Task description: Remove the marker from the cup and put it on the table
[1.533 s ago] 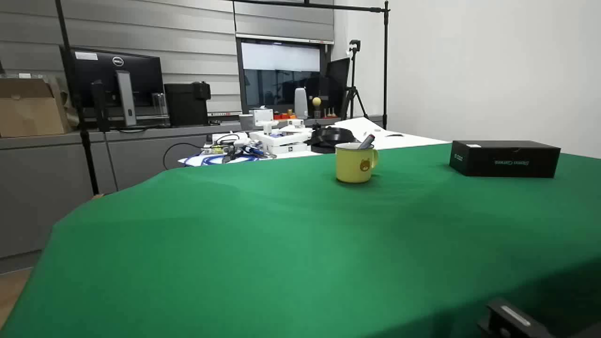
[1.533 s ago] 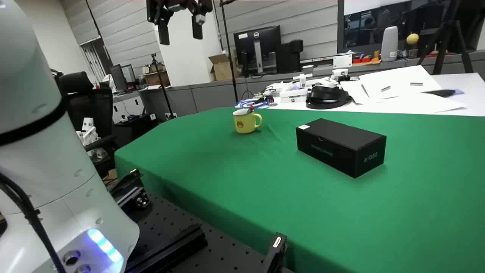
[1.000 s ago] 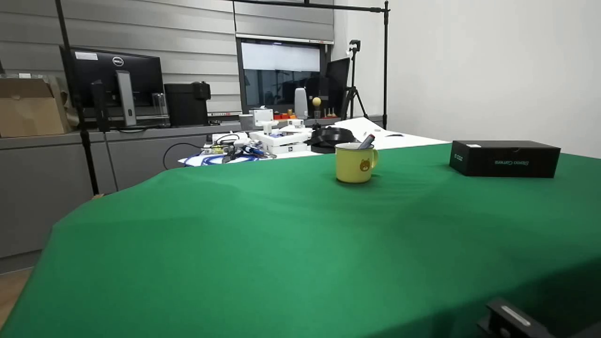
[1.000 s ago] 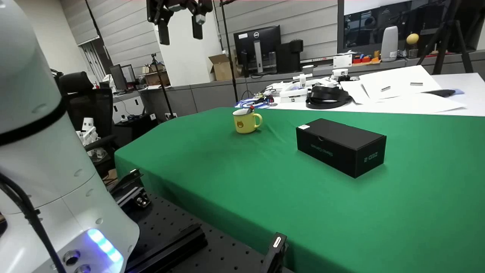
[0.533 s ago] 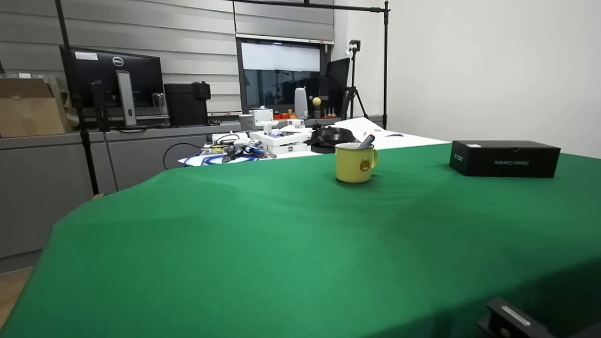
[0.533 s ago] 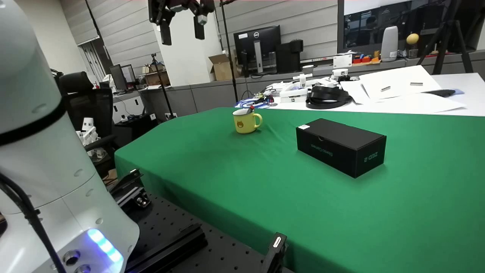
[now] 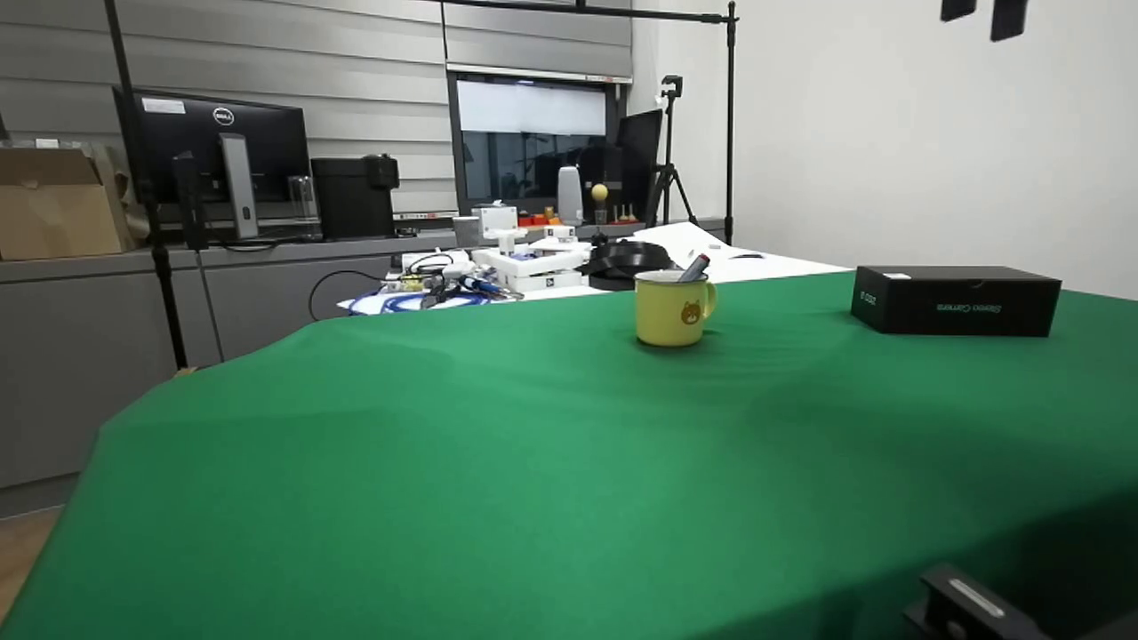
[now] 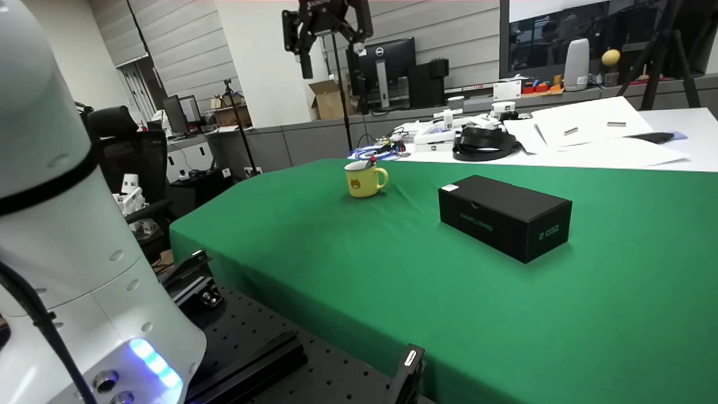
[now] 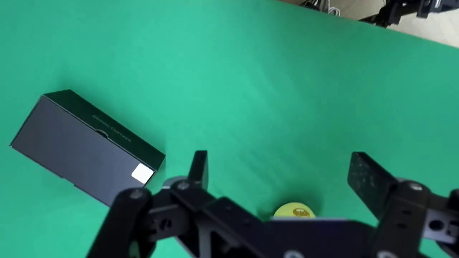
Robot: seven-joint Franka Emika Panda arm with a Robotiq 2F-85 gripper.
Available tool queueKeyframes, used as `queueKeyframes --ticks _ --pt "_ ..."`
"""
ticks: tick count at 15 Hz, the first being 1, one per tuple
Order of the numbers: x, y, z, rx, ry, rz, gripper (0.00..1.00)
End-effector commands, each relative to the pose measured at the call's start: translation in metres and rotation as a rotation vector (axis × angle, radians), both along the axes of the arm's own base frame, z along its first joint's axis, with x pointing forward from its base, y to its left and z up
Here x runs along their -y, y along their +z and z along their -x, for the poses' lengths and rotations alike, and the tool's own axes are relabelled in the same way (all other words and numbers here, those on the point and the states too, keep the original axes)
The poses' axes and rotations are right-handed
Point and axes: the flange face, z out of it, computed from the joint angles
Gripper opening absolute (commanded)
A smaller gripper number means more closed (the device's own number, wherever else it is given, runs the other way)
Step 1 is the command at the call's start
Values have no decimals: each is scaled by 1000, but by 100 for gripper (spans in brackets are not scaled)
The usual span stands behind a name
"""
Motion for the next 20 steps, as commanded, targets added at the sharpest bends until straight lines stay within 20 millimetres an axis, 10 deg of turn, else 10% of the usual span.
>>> queueKeyframes --ticks 1,10,20 --pt "12 -16 -71 3 -37 -22 100" --pt "16 -76 -198 -71 -369 -320 100" --pt "8 -132 -208 -202 -421 -477 100"
